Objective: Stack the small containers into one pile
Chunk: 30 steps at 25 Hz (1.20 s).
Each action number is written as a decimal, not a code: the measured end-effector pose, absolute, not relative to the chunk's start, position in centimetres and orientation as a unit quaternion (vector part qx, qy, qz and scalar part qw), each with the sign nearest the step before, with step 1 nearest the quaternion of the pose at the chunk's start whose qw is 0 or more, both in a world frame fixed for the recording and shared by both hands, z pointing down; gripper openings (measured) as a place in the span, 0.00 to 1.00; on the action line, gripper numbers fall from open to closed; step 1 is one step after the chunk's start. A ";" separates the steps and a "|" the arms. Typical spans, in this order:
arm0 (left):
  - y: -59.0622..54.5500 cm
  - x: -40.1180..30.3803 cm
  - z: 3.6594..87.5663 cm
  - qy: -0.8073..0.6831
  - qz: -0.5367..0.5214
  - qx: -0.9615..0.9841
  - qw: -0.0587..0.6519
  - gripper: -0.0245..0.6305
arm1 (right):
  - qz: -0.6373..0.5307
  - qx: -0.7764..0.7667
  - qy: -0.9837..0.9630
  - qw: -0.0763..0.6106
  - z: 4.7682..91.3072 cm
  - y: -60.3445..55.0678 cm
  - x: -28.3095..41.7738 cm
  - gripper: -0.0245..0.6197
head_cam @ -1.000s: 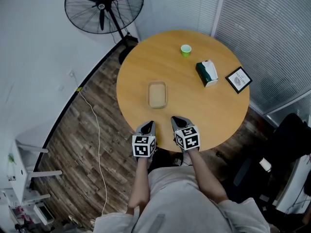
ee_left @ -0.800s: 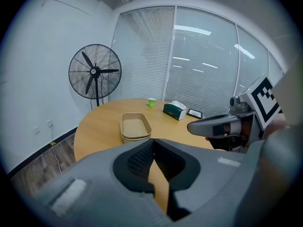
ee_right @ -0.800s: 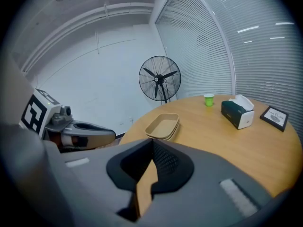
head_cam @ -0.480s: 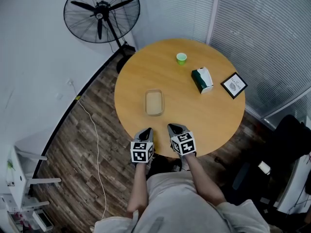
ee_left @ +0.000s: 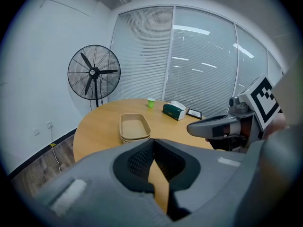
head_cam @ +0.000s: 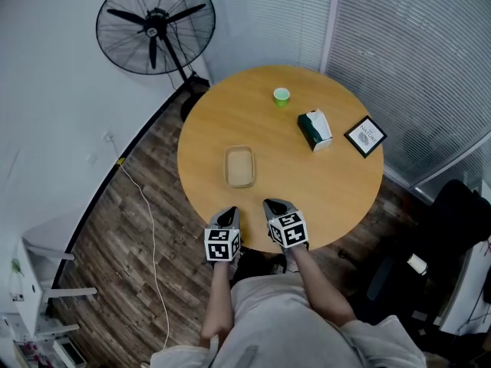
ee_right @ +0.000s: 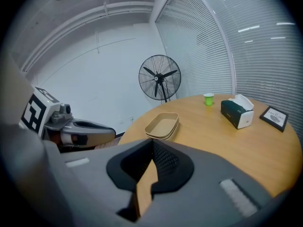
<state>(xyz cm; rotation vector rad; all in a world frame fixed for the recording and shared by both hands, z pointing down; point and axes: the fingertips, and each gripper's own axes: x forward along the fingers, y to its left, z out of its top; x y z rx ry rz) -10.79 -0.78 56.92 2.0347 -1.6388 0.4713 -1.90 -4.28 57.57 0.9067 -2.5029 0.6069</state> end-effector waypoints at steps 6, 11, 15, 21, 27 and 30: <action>-0.7 -10.9 57.0 -0.600 0.172 0.743 0.243 0.04 | 0.219 0.327 -0.896 0.204 57.7 -4.4 -1.8 0.03; -0.6 -10.9 57.3 -0.599 0.172 0.743 0.245 0.04 | 0.221 0.330 -0.895 0.203 57.8 -4.4 -1.6 0.03; -0.6 -10.8 57.4 -0.599 0.171 0.743 0.245 0.04 | 0.219 0.334 -0.894 0.202 57.8 -4.6 -1.4 0.03; -0.9 -10.6 57.3 -0.598 0.173 0.744 0.245 0.04 | 0.221 0.334 -0.894 0.200 57.7 -4.8 -1.3 0.03; -0.9 -10.4 57.3 -0.598 0.174 0.744 0.244 0.04 | 0.223 0.334 -0.894 0.199 57.7 -4.9 -1.1 0.03; -0.9 -10.4 57.3 -0.597 0.176 0.743 0.245 0.04 | 0.224 0.334 -0.894 0.199 57.7 -4.8 -1.0 0.03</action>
